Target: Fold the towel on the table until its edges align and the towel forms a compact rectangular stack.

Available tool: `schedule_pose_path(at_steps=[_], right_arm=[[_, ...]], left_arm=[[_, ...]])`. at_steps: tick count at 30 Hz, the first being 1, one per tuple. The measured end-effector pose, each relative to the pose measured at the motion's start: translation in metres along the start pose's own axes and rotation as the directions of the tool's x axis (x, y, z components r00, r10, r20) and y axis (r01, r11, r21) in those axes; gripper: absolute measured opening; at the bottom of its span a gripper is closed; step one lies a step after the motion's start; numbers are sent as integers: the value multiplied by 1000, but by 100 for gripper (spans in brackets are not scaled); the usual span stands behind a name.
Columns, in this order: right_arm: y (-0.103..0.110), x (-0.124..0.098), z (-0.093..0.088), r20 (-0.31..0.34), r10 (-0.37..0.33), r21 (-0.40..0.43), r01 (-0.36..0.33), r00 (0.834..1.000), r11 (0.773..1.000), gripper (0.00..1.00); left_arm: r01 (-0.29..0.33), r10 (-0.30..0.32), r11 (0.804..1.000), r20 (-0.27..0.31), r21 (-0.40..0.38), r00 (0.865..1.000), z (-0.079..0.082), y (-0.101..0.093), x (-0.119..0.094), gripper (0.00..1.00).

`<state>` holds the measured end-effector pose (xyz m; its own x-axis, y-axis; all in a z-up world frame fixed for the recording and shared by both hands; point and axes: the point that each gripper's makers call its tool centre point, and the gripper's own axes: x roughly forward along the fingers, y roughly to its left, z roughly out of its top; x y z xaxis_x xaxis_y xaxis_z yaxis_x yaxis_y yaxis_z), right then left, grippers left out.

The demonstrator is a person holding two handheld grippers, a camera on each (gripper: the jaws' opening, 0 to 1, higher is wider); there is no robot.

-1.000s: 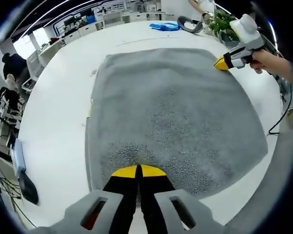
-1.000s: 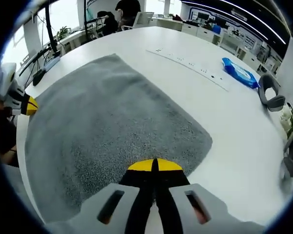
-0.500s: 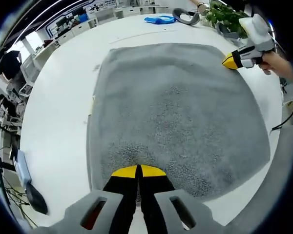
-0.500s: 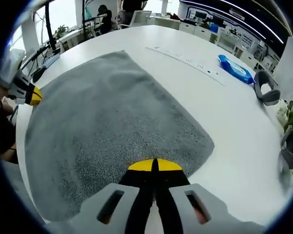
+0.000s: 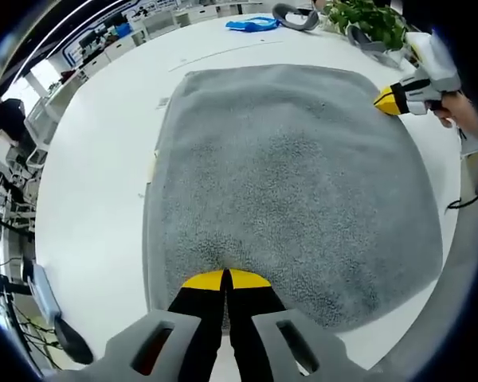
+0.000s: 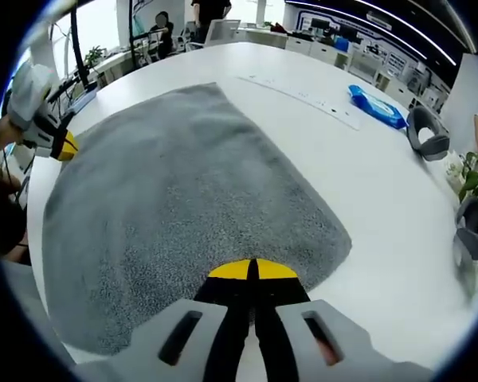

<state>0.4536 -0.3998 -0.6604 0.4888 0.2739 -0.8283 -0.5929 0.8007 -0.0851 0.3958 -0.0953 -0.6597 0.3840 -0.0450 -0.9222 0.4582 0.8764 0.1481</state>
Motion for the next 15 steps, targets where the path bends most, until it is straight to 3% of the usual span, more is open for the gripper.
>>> schedule_pose_path(at_steps=[15], right_arm=[[7,-9,-13,11,13,54,-13,1000,998,0]], left_arm=[[14,-13,1000,-8,5,1000,8,3,3,0]])
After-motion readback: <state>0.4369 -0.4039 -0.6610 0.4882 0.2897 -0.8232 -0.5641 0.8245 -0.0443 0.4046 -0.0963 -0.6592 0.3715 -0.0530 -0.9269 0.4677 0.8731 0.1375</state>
